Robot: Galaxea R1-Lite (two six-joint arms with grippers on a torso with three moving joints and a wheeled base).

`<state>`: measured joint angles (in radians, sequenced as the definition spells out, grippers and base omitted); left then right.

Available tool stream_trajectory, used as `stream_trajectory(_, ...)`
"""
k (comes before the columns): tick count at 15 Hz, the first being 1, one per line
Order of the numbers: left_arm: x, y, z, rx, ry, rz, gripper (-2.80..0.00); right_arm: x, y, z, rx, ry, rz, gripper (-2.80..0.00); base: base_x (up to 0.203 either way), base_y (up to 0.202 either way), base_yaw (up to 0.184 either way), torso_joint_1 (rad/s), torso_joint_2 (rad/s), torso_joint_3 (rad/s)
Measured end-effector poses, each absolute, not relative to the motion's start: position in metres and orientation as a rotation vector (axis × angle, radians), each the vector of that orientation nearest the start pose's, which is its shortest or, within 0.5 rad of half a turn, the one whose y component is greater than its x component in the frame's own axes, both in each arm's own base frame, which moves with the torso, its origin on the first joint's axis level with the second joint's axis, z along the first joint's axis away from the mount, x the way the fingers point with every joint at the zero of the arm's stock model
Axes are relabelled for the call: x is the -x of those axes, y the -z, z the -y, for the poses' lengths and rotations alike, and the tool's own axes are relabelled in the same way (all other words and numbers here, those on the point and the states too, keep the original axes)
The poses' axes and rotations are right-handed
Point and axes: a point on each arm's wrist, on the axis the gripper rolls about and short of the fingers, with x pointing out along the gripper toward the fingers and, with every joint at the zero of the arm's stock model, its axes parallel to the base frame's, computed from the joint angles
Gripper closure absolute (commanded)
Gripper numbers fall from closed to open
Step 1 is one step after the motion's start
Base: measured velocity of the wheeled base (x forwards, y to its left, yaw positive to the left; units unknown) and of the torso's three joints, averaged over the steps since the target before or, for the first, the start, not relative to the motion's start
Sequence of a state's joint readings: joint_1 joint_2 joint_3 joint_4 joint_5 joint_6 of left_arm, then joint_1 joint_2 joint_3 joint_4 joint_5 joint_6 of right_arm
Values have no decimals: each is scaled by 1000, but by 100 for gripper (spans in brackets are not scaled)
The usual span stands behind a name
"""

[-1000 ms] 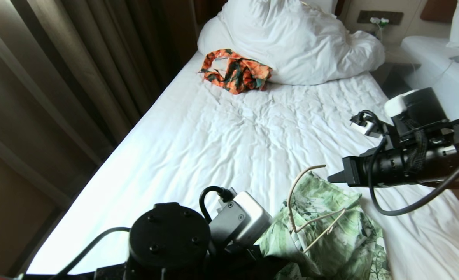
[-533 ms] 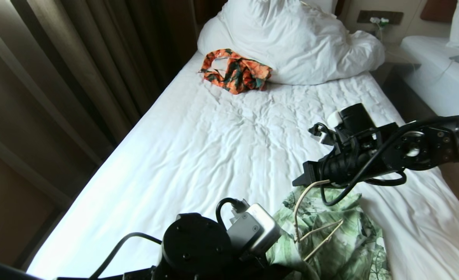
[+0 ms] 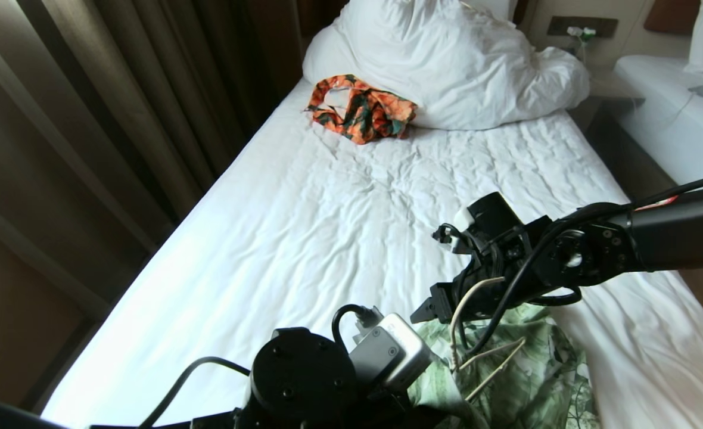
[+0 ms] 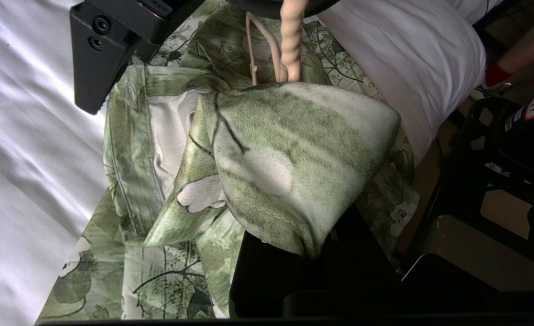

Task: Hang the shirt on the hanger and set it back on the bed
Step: Hook the other side of the shirt onto the hanger

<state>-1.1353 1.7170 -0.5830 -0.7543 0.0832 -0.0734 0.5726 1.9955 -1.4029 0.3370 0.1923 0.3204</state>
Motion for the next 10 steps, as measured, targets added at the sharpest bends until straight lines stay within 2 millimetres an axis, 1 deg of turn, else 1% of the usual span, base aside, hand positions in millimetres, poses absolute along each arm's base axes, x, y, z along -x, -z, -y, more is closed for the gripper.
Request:
stream_trajectory(5,-121,-133,255,-161,1024,-360,0,-304,-143,-203,-35,-566,-1070,-280,0,0,0,0,0,0)
stream_trajectory(6,-121,-133,255,-161,1024,-360,0,-303,-141,-204,-31,-567,-1075,0,0,0,0,0,0,0)
stream_trajectory(10,-121,-133,255,-160,1024,-361,0,-303,-140,-205,-31,-566,-1075,0,0,0,0,0,0,0)
